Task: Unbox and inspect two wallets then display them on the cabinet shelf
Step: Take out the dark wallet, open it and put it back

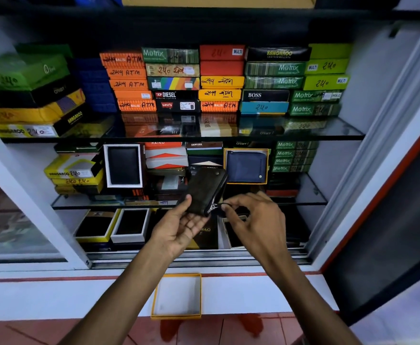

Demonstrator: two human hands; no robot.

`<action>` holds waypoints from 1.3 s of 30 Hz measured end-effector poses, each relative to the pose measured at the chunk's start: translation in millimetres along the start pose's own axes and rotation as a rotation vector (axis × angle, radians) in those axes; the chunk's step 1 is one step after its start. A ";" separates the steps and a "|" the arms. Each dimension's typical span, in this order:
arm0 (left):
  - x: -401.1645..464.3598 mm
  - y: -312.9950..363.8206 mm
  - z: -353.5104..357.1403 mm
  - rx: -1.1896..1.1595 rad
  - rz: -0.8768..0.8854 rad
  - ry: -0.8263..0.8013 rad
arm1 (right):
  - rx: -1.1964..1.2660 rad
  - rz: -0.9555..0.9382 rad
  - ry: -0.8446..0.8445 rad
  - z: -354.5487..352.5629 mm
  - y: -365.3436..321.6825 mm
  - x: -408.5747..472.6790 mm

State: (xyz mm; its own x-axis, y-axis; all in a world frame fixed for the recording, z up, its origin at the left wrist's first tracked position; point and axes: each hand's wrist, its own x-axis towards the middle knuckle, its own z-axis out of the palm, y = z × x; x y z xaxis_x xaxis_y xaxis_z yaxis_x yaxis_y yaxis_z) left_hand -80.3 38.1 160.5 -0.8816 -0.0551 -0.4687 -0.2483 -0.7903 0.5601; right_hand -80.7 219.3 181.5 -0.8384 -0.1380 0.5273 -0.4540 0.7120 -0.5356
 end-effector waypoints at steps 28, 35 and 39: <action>-40.0 40.6 11.3 0.517 -0.225 -0.301 | 0.784 0.208 -0.511 21.5 29.0 83.5; -41.4 50.6 4.8 0.687 0.009 -0.192 | 0.926 0.598 -0.667 -18.0 30.0 41.3; -49.0 50.2 6.6 0.822 0.286 -0.262 | 0.969 0.415 -0.555 -25.8 25.0 30.5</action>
State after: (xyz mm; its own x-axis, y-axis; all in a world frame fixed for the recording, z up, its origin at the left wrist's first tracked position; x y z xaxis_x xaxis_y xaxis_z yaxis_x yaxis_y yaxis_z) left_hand -52.3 5.2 216.1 -0.9917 0.0374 -0.1231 -0.1257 -0.0774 0.9890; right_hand -109.8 250.7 201.2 -0.8827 -0.4687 -0.0335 0.0440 -0.0113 -0.9990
